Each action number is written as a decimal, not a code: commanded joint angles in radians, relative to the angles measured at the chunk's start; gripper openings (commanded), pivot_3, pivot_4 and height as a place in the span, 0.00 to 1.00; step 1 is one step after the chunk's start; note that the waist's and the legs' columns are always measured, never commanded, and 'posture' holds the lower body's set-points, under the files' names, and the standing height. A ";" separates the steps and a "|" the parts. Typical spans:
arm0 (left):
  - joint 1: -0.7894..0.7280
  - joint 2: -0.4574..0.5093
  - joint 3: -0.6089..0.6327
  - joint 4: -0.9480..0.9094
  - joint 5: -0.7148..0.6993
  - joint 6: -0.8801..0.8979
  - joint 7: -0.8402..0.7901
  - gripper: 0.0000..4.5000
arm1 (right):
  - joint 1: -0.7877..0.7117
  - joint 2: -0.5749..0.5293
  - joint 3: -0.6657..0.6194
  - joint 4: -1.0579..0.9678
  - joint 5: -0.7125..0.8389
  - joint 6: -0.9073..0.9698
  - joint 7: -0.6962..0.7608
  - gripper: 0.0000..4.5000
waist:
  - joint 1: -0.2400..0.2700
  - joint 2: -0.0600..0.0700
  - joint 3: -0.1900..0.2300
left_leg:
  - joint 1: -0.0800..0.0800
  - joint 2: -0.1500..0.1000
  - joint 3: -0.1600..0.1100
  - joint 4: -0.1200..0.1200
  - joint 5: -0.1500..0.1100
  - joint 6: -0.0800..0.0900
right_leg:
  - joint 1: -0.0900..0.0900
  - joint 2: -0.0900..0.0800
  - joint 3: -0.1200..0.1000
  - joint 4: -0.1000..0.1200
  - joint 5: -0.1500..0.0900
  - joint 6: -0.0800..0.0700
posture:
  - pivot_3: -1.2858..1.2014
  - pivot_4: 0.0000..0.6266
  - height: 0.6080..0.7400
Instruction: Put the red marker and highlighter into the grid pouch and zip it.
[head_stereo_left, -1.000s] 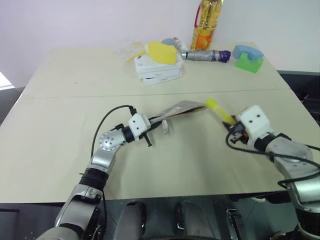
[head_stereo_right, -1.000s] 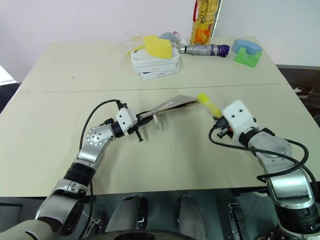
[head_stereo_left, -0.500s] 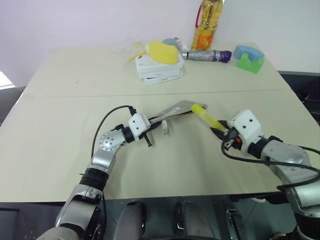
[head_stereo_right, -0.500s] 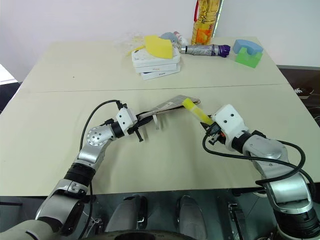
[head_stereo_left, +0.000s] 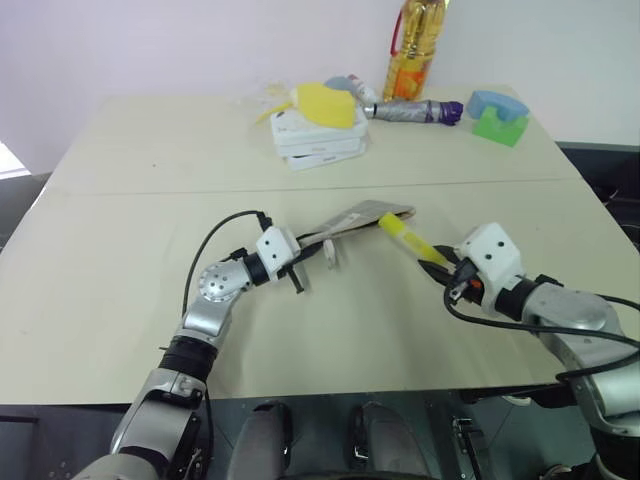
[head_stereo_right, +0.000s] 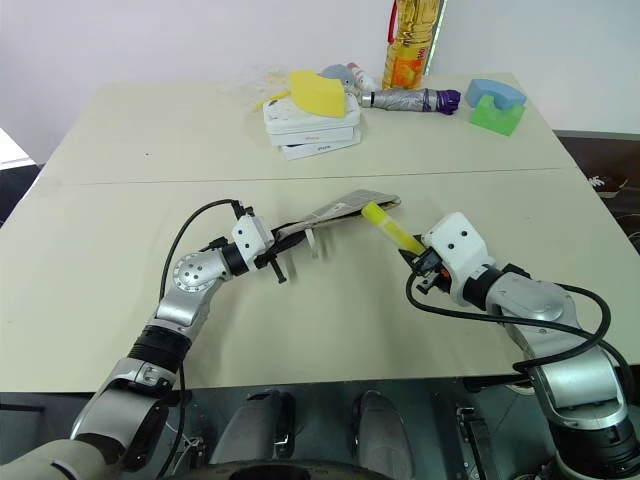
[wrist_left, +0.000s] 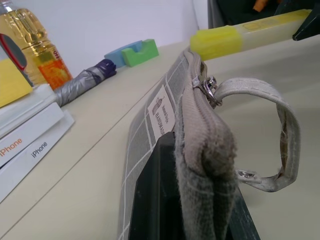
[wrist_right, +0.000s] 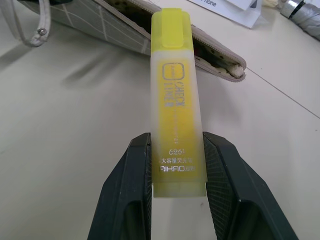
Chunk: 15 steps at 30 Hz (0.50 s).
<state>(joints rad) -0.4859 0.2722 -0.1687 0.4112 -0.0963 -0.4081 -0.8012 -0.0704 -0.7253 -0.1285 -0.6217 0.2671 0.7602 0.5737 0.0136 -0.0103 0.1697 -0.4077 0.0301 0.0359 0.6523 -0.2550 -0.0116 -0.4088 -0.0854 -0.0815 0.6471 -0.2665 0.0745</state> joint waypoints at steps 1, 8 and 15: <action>-0.003 0.007 0.008 -0.055 -0.029 -0.032 -0.027 0.00 | -0.010 -0.030 -0.004 -0.006 -0.010 0.002 0.005 0.19 | 0.000 0.000 0.000 | 0.000 0.000 0.000 0.000 0.000 0.000 | 0.000 0.000 0.000 0.000 0.000 0.000 | 0.52 0.24 1.00; 0.001 0.031 -0.004 -0.064 -0.033 -0.057 -0.099 0.00 | -0.003 -0.147 0.037 -0.030 -0.061 -0.031 0.064 0.19 | 0.000 0.000 0.000 | 0.000 0.000 0.000 0.000 0.000 0.000 | 0.000 0.000 0.000 0.000 0.000 0.000 | 0.52 0.24 1.00; -0.005 0.054 -0.032 -0.060 -0.046 -0.091 -0.213 0.00 | -0.072 -0.298 0.140 -0.104 -0.108 -0.050 0.163 0.19 | -0.001 0.000 0.000 | 0.000 0.000 0.000 0.000 0.000 0.000 | 0.000 0.000 0.000 0.000 0.000 0.000 | 0.52 0.24 1.00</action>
<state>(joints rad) -0.4815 0.3236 -0.1926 0.3884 -0.1133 -0.4721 -0.9947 -0.1255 -1.0116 -0.0005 -0.6853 0.1754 0.7290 0.7227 0.0129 -0.0103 0.1698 -0.4077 0.0304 0.0359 0.6526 -0.2550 -0.0116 -0.4089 -0.0852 -0.0815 0.6470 -0.2666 0.0744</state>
